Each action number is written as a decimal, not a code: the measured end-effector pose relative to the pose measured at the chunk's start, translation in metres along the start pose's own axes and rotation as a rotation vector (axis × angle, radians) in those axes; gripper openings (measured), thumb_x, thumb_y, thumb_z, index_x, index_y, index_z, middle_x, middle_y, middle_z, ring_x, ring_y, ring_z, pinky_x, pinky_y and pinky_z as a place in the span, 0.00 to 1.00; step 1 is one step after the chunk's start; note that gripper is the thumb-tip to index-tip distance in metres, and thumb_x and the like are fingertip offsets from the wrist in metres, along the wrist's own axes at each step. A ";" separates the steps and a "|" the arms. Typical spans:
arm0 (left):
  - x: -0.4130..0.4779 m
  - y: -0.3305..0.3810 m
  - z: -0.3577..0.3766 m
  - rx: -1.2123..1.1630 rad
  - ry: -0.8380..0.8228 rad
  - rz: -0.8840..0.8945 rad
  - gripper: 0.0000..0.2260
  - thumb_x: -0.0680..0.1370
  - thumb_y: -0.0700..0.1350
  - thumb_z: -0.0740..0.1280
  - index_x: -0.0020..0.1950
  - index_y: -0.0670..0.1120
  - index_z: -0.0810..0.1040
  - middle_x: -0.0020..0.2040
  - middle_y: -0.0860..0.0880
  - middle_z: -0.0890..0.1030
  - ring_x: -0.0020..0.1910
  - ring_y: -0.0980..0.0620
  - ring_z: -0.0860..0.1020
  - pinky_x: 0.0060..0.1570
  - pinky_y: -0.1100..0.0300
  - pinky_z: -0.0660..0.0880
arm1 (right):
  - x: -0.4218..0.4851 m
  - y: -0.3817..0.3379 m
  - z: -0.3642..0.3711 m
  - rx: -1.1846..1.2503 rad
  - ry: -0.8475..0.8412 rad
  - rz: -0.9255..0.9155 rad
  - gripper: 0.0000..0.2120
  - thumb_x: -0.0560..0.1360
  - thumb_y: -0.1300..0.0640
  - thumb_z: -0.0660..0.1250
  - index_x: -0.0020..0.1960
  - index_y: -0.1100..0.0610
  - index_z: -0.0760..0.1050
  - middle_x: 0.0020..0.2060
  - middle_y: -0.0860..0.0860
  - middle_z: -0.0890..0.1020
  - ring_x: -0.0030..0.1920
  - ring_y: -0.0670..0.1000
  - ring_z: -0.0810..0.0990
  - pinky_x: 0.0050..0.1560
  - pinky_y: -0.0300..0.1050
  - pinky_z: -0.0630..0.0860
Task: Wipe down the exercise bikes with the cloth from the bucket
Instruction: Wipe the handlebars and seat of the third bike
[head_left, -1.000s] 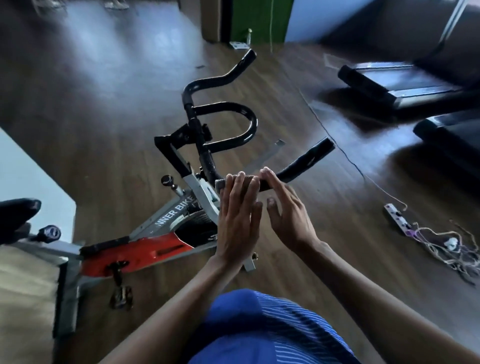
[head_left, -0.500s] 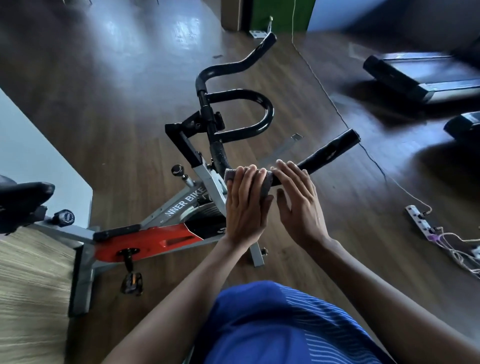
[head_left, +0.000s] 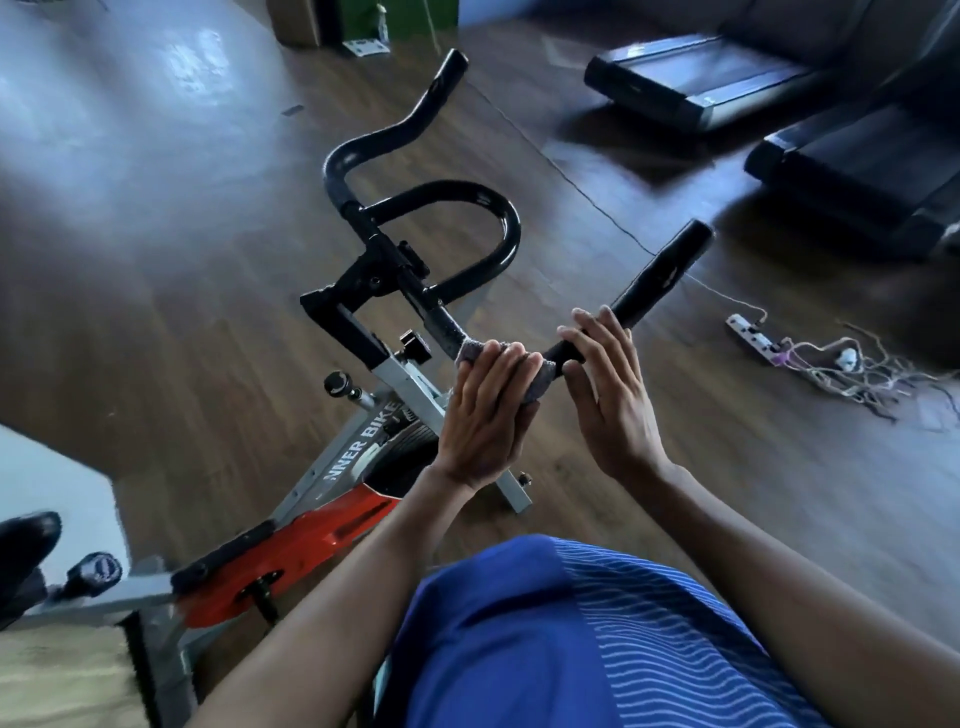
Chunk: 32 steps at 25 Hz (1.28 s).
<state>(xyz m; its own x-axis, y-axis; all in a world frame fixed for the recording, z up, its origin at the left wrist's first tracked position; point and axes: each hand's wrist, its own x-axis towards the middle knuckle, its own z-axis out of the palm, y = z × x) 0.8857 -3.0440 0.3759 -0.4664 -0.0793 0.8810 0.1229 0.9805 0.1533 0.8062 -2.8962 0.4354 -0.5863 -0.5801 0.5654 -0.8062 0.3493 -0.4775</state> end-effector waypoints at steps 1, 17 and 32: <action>-0.001 -0.007 -0.003 -0.032 -0.013 0.020 0.20 0.84 0.47 0.58 0.75 0.45 0.60 0.74 0.46 0.60 0.79 0.50 0.54 0.77 0.48 0.55 | -0.001 -0.005 0.003 -0.025 0.009 0.024 0.18 0.84 0.55 0.58 0.69 0.61 0.73 0.73 0.56 0.70 0.79 0.55 0.58 0.75 0.63 0.61; 0.011 -0.095 -0.011 -0.404 -0.082 0.343 0.20 0.84 0.48 0.56 0.75 0.46 0.61 0.75 0.46 0.60 0.78 0.49 0.57 0.77 0.50 0.54 | -0.005 -0.049 0.016 -0.156 -0.006 0.426 0.24 0.85 0.45 0.48 0.77 0.55 0.63 0.81 0.50 0.51 0.80 0.46 0.45 0.79 0.42 0.49; 0.043 -0.103 -0.059 -0.467 -0.462 0.187 0.22 0.84 0.48 0.55 0.75 0.38 0.64 0.75 0.39 0.66 0.77 0.42 0.61 0.76 0.42 0.55 | 0.003 -0.058 -0.003 -0.138 -0.201 0.580 0.22 0.85 0.50 0.52 0.78 0.52 0.60 0.81 0.45 0.45 0.80 0.43 0.40 0.79 0.46 0.49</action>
<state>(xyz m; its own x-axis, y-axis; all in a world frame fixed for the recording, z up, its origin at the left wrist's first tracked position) 0.9052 -3.1594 0.4242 -0.7137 0.2705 0.6461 0.5548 0.7814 0.2857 0.8509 -2.9160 0.4663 -0.9157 -0.3900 0.0966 -0.3722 0.7328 -0.5697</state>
